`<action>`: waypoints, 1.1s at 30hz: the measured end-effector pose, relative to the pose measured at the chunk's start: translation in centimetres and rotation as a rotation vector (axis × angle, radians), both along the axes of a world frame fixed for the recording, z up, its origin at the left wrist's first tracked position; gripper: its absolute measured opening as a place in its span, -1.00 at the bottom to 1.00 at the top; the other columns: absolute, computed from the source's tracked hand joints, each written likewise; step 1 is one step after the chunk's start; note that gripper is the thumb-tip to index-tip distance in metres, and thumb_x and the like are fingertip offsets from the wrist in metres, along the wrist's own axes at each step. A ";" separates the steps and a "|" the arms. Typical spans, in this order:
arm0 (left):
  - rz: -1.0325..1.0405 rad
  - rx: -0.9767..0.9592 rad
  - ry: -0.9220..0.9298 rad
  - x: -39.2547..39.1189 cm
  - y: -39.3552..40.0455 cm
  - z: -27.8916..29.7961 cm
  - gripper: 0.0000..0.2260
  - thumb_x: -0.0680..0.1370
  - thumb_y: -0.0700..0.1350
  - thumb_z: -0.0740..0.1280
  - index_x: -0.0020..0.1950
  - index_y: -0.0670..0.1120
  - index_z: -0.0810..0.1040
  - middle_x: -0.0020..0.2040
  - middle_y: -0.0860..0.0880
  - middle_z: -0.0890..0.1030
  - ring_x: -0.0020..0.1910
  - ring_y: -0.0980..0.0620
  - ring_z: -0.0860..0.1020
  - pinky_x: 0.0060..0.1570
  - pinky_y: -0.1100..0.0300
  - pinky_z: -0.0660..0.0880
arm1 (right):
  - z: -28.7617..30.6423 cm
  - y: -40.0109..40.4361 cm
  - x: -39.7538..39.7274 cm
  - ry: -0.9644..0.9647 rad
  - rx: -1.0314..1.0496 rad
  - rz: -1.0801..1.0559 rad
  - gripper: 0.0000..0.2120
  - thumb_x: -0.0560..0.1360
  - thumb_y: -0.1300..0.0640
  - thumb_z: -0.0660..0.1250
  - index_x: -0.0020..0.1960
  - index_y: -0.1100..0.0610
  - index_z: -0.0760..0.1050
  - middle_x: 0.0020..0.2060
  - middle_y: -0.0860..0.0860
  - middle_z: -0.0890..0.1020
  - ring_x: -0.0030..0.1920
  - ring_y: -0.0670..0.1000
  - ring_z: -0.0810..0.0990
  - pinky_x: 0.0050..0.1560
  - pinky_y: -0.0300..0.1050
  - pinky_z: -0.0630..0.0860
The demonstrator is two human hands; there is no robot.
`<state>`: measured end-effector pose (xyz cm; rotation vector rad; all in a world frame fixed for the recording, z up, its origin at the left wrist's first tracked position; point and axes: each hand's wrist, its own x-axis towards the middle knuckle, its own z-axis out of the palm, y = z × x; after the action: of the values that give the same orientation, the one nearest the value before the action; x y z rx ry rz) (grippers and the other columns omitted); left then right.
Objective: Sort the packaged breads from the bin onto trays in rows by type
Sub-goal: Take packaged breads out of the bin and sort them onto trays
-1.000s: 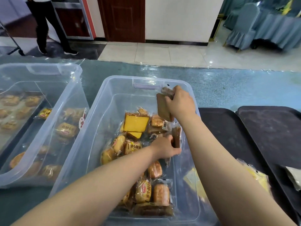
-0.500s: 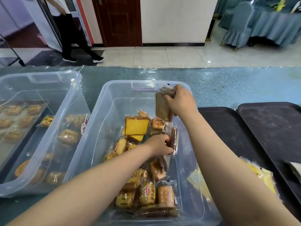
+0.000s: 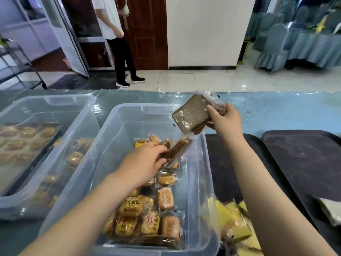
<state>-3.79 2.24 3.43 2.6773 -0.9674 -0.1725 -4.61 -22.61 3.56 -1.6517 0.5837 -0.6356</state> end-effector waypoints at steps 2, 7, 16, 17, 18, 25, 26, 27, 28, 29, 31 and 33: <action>0.038 -0.011 -0.096 -1.1 -1.2 0.9 -0.72 0.59 0.01 0.28 0.31 0.16 0.49 0.36 0.10 0.46 0.24 -0.02 0.51 0.15 0.02 0.52 | 0.3 -2.3 -1.7 -0.082 0.141 0.024 -0.73 0.45 -0.02 0.42 0.06 0.12 0.53 0.02 0.06 0.65 0.00 0.06 0.68 -0.11 -0.05 0.65; 0.013 -0.101 -0.430 -4.6 -7.8 2.5 -0.79 0.52 -0.08 0.36 0.14 0.09 0.59 0.23 0.01 0.56 0.08 -0.16 0.58 -0.18 -0.11 0.60 | 1.1 -9.9 -7.0 -0.164 0.313 0.035 -0.73 0.54 0.09 0.37 0.14 0.24 0.50 0.04 0.15 0.61 0.04 0.07 0.66 -0.13 -0.10 0.64; 0.043 -0.113 -0.497 -9.8 -22.9 0.3 -0.82 0.51 -0.10 0.37 0.09 0.08 0.62 0.26 0.02 0.57 0.08 -0.14 0.59 -0.27 -0.11 0.60 | -0.2 -25.8 -15.3 -0.085 0.369 0.092 -0.80 0.57 0.08 0.33 0.06 0.22 0.50 -0.04 0.14 0.63 -0.09 0.03 0.66 -0.25 -0.18 0.60; 0.047 -0.108 -0.481 -10.5 -24.0 -0.3 -0.81 0.50 -0.11 0.37 0.09 0.07 0.62 0.27 0.02 0.57 0.08 -0.14 0.59 -0.26 -0.11 0.60 | -0.7 -27.0 -15.8 -0.059 0.360 0.104 -0.77 0.57 0.07 0.33 0.10 0.23 0.51 -0.02 0.15 0.65 -0.10 0.02 0.67 -0.22 -0.16 0.60; 0.063 -0.093 -0.463 -11.2 -24.8 -0.8 -0.81 0.50 -0.10 0.38 0.09 0.09 0.62 0.28 0.03 0.56 0.08 -0.13 0.60 -0.26 -0.09 0.60 | -1.4 -28.1 -16.4 -0.031 0.355 0.111 -0.76 0.56 0.05 0.33 0.11 0.22 0.52 0.00 0.15 0.66 -0.11 0.01 0.67 -0.21 -0.14 0.60; 0.069 0.091 -0.370 -14.3 -28.9 -4.6 -0.75 0.38 -0.06 0.55 0.00 0.17 0.64 0.24 0.08 0.59 0.02 -0.01 0.63 -0.44 0.10 0.53 | -5.1 -31.2 -20.6 0.089 0.332 0.115 -0.80 0.57 0.04 0.32 0.09 0.16 0.52 0.00 0.12 0.66 -0.07 0.02 0.69 -0.13 -0.06 0.62; 0.057 0.099 -0.349 -14.4 -29.4 -5.2 -0.75 0.39 -0.06 0.54 0.01 0.17 0.64 0.25 0.09 0.59 0.03 0.01 0.63 -0.42 0.12 0.53 | -5.6 -31.5 -21.4 0.108 0.334 0.099 -0.80 0.57 0.04 0.32 0.09 0.16 0.51 0.00 0.12 0.66 -0.05 0.02 0.69 -0.11 -0.05 0.63; 0.045 0.103 -0.313 -14.7 -30.0 -5.8 -0.75 0.42 -0.06 0.51 0.04 0.18 0.63 0.28 0.10 0.57 0.06 0.02 0.61 -0.38 0.12 0.55 | -6.2 -31.8 -22.4 0.122 0.343 0.078 -0.80 0.57 0.04 0.31 0.10 0.15 0.51 0.01 0.11 0.66 -0.04 0.02 0.69 -0.09 -0.04 0.63; 0.034 0.100 -0.292 -15.0 -30.7 -6.5 -0.76 0.45 -0.06 0.48 0.07 0.19 0.62 0.31 0.12 0.55 0.10 0.02 0.60 -0.35 0.12 0.56 | -6.7 -32.2 -23.4 0.128 0.354 0.061 -0.81 0.57 0.03 0.31 0.10 0.14 0.51 0.01 0.10 0.66 -0.02 0.02 0.69 -0.06 -0.04 0.64; 0.019 0.089 -0.289 -15.5 -31.4 -7.2 -0.75 0.47 -0.07 0.46 0.09 0.19 0.62 0.33 0.13 0.53 0.12 0.02 0.59 -0.33 0.12 0.56 | -7.2 -32.7 -24.5 0.137 0.360 0.046 -0.82 0.58 0.03 0.30 0.09 0.12 0.51 0.00 0.09 0.66 -0.02 0.02 0.69 -0.05 -0.03 0.64; -0.019 0.071 -0.265 -16.6 -33.1 -8.3 -0.75 0.49 -0.08 0.44 0.11 0.19 0.61 0.35 0.14 0.51 0.15 0.02 0.57 -0.30 0.10 0.57 | -8.2 -34.2 -26.8 0.173 0.370 -0.001 -0.83 0.58 0.02 0.29 0.08 0.10 0.51 -0.01 0.08 0.66 -0.03 0.01 0.69 -0.06 -0.06 0.64; -0.056 0.061 -0.240 -17.9 -35.1 -9.4 -0.77 0.46 -0.06 0.47 0.07 0.20 0.62 0.30 0.14 0.55 0.10 0.02 0.60 -0.34 0.10 0.58 | -8.9 -36.2 -28.9 0.186 0.364 -0.035 -0.82 0.58 0.02 0.29 0.08 0.11 0.52 0.00 0.10 0.66 -0.03 0.04 0.68 -0.12 -0.07 0.64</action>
<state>-21.66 -32.84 -5.93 2.7736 -1.1240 0.1123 -33.52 -58.79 -5.32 -1.3660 0.8138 -0.3742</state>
